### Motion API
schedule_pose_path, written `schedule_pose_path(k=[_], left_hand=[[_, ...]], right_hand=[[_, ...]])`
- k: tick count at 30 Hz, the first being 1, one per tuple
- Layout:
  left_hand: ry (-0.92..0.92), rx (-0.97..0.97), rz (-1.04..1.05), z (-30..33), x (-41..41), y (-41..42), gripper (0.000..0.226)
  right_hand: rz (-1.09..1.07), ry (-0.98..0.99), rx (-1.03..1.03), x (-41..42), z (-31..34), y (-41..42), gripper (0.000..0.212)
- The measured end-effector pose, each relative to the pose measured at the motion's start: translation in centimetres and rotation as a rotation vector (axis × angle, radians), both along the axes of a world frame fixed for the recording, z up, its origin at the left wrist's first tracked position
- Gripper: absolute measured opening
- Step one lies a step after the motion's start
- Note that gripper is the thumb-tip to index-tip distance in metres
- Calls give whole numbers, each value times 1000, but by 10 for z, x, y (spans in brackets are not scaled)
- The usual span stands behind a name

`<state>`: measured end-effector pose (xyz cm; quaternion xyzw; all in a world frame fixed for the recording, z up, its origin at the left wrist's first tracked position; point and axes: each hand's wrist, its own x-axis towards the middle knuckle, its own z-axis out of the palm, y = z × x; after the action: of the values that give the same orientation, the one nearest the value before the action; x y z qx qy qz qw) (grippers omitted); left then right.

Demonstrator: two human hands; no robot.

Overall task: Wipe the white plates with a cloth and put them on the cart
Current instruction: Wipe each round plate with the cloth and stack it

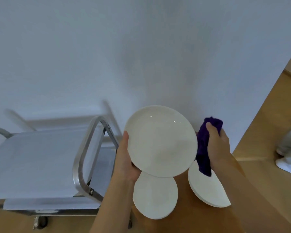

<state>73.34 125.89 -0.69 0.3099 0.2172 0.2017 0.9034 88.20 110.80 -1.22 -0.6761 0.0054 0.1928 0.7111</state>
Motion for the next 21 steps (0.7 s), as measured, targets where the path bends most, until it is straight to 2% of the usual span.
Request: schedule_pose_path(k=[2,3,5,6,8,9,12,14,18,21], left_hand=[[61,56,31,3,2,-4,52],[73,84,45,5,4,-5,53],[79,168,65,8,7,-6,54],[100,219,66,10,8,-8,56],[173,282,34,12,11,-15,65],[203,309,14,11,12,-19,68],[224,408,11,9,17,-27,60],[182,416,62,7,15,-22,55],[159,214,130,0,1,-4,56],[163,88,107,-5,-5,3,54]], right_hand=[[12,-253,-41,1,1,11,19],[47,-434,-125,0,1,15,21],[104,-806,-409,-3,-3,26,27],[105,-925,-561,-5,-5,32,31],[117,-966,-739,-11,-5,46,40],[151,-954,-739,-15,-3,53,43],[299,-930,-485,-33,8,70,45],[402,-1021,-395,-50,12,75,49],[639,-1192,-341,-72,1,68,47],[920,-1099,-330,-71,-23,48,43]])
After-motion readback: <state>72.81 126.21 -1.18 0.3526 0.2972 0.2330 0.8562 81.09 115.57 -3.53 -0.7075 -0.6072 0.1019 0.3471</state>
